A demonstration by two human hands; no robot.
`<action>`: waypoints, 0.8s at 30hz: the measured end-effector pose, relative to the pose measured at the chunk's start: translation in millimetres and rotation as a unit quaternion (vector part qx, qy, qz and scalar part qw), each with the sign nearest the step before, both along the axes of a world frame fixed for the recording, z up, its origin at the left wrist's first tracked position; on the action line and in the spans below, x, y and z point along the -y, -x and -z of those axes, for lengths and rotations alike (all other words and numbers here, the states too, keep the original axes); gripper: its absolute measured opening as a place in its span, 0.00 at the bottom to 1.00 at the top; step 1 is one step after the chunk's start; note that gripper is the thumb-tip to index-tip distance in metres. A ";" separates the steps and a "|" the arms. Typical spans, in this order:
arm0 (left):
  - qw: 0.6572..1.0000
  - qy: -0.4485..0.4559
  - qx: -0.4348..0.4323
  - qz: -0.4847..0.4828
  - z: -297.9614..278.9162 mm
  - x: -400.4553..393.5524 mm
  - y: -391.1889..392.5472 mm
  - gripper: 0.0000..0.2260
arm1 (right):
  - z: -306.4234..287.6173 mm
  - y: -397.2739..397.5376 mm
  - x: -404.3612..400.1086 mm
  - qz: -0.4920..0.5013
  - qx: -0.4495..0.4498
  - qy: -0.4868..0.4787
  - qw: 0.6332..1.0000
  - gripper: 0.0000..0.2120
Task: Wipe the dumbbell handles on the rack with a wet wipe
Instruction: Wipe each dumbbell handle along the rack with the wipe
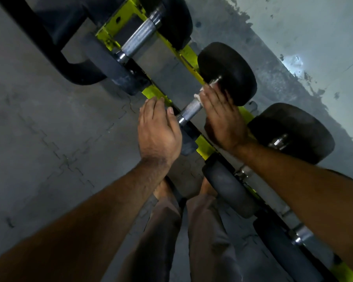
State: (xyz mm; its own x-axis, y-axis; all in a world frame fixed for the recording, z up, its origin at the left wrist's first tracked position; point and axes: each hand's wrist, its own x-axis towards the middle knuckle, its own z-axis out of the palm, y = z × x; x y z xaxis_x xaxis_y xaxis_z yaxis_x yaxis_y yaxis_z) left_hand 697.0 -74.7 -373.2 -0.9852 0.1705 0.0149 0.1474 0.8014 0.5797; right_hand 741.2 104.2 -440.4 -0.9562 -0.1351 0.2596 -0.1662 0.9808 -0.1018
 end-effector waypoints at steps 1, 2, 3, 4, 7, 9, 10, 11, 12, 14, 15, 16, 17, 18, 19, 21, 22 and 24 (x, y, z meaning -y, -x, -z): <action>1.000 -0.002 0.000 0.000 -0.3 0.3 0.3 0.21 | 2.6 -5.2 11.6 -0.033 -0.002 -0.003 0.999 0.30; 1.000 0.001 0.001 -0.002 0.0 1.0 1.1 0.21 | 4.5 -8.3 16.5 -0.094 0.001 -0.004 0.996 0.28; 1.000 0.005 0.003 -0.002 0.9 1.3 2.6 0.21 | 4.4 -7.7 13.0 -0.139 0.011 -0.004 0.990 0.27; 1.000 0.007 0.006 0.002 1.1 1.3 3.4 0.21 | 4.0 -3.7 3.9 -0.148 0.009 -0.011 0.989 0.26; 1.000 0.010 0.009 0.006 0.1 1.8 1.7 0.21 | -1.1 3.3 -6.9 0.002 0.006 0.028 1.000 0.30; 1.000 0.007 0.009 0.004 0.2 1.9 1.5 0.21 | 2.7 -2.8 12.0 0.000 0.005 0.033 0.999 0.29; 1.000 0.006 0.010 0.002 0.7 2.6 2.1 0.21 | 4.5 -6.5 18.4 -0.053 0.012 0.028 0.998 0.27; 1.000 0.004 0.009 0.004 1.5 2.5 3.1 0.21 | 4.2 -7.3 16.6 -0.100 0.017 0.014 0.995 0.26; 1.000 0.004 0.007 0.007 1.7 2.6 3.5 0.21 | 2.5 -3.1 7.6 -0.115 0.012 0.008 0.993 0.25; 1.000 0.011 0.009 0.009 1.1 2.4 2.6 0.21 | -0.4 6.7 -11.8 -0.044 -0.010 0.051 0.998 0.27; 1.000 0.013 0.008 0.008 1.2 3.0 2.0 0.21 | -2.9 7.3 -10.6 0.010 -0.003 0.074 0.997 0.29; 1.000 0.010 0.006 0.008 1.7 2.9 1.4 0.20 | -3.2 5.4 -1.8 0.049 0.007 0.083 0.995 0.30; 1.000 0.004 0.002 0.007 2.4 2.3 1.2 0.20 | -2.3 3.0 10.1 0.051 0.015 0.085 0.995 0.29; 1.000 0.001 -0.001 0.006 3.3 2.3 0.8 0.20 | -0.3 1.2 16.8 0.026 0.017 0.087 0.996 0.29; 1.000 0.001 -0.004 0.003 4.6 2.4 0.8 0.19 | 0.3 1.1 16.9 -0.008 0.020 0.084 0.996 0.28; 1.000 -0.003 -0.009 0.003 6.3 2.9 0.6 0.19 | -3.8 5.0 -0.5 -0.043 0.021 0.073 0.996 0.27; 1.000 -0.005 -0.009 0.005 6.6 2.6 0.5 0.19 | -4.6 5.5 -9.4 -0.032 0.027 0.073 0.996 0.27; 1.000 -0.003 -0.008 0.003 5.8 2.1 0.1 0.18 | -5.5 2.4 -7.3 0.013 0.044 0.087 0.995 0.28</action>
